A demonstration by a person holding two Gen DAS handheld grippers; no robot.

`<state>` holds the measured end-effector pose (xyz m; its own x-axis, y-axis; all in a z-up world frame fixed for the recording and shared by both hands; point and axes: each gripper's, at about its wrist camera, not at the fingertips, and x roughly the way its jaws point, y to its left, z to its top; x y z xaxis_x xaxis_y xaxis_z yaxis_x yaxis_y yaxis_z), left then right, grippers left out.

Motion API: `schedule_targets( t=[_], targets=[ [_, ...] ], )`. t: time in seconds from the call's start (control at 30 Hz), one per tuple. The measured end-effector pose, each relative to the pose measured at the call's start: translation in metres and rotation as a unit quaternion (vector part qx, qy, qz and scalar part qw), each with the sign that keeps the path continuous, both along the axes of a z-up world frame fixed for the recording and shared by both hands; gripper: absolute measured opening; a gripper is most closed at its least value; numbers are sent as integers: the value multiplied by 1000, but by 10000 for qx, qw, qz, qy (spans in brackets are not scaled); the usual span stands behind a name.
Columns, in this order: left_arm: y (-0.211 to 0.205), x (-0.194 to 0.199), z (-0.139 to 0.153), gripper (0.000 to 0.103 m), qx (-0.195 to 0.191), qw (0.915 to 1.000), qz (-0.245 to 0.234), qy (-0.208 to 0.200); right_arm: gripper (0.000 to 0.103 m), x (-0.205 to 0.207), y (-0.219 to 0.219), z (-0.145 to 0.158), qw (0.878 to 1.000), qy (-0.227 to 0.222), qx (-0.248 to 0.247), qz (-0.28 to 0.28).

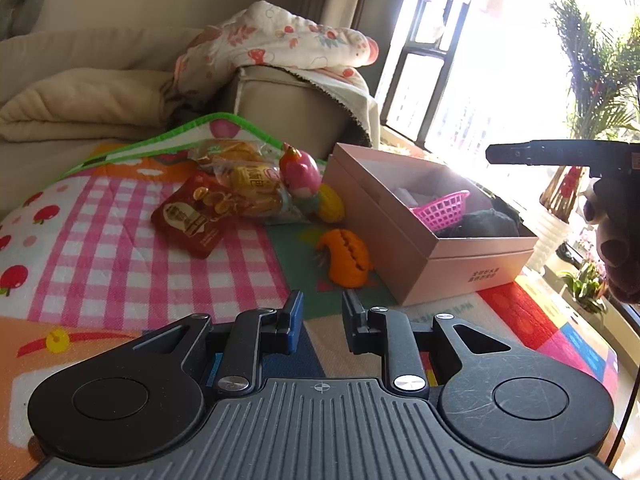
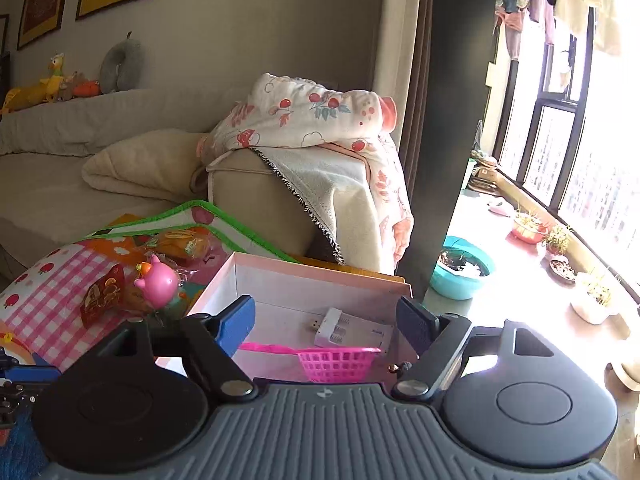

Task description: Organize objects

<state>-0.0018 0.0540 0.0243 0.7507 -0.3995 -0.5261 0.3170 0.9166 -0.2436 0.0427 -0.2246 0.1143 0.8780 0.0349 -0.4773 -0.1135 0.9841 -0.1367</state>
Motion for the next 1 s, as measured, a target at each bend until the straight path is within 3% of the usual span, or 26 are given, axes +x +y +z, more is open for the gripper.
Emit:
schedule_targets(
  t=[0.27,0.47,0.53,0.6,0.67,1.0],
  targets=[
    [-35,21,10,24,335,9988,-284,-211,103,-60,-4,-35,10000,8,22,-60],
    [-47,67,5,24,42,9995,-28,302,103,-78,15,-74,9984,523,187,105],
    [-54,77,2,25,214,9989,94,400,103,-79,17,-82,9970,684,343,145],
    [-60,83,-1,36,368,9983,151,423,103,-78,19,-89,9951,843,489,163],
    [-65,84,-2,39,437,9985,115,312,103,-76,21,-94,9931,1013,559,191],
    [-66,86,-1,42,567,9979,22,326,103,-68,28,-105,9875,1469,524,219]
  ],
)
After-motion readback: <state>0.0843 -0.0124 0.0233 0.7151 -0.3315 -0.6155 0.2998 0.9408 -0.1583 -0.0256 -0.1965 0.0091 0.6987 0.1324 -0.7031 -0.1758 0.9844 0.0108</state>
